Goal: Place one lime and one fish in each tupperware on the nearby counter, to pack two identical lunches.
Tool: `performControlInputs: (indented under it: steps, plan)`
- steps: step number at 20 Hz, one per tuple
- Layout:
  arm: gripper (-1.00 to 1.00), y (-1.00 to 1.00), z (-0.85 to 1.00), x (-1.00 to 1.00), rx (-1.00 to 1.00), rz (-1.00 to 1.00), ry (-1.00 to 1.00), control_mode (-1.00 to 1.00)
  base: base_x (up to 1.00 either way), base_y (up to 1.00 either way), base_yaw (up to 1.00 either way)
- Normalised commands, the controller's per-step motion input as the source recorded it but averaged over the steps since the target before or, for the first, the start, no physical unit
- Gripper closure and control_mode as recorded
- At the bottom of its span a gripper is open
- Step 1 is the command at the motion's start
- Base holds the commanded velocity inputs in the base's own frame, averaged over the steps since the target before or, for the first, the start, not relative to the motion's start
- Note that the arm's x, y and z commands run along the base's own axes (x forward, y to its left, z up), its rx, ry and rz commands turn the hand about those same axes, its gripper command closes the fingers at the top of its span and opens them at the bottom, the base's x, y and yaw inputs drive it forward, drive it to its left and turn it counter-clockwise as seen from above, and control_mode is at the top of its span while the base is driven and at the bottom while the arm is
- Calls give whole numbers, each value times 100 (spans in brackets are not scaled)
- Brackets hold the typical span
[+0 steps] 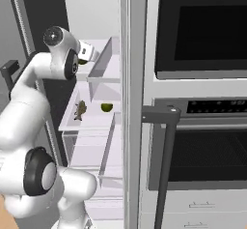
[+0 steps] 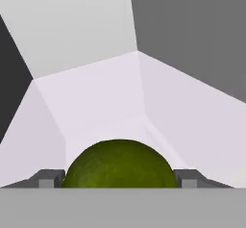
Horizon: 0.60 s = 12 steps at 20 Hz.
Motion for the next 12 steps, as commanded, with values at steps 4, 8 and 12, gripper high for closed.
performControlInputs:
  steps: [4, 8, 12]
  plan:
    - [100, -30, -3, -100, -6, -6, 0, -100, 0, 0, 0]
    - [100, -17, -20, -100, -13, 1, 1, -100, 0, 0, 0]
    - [100, 0, -29, -100, -17, 7, 13, -100, 0, 0, 0]
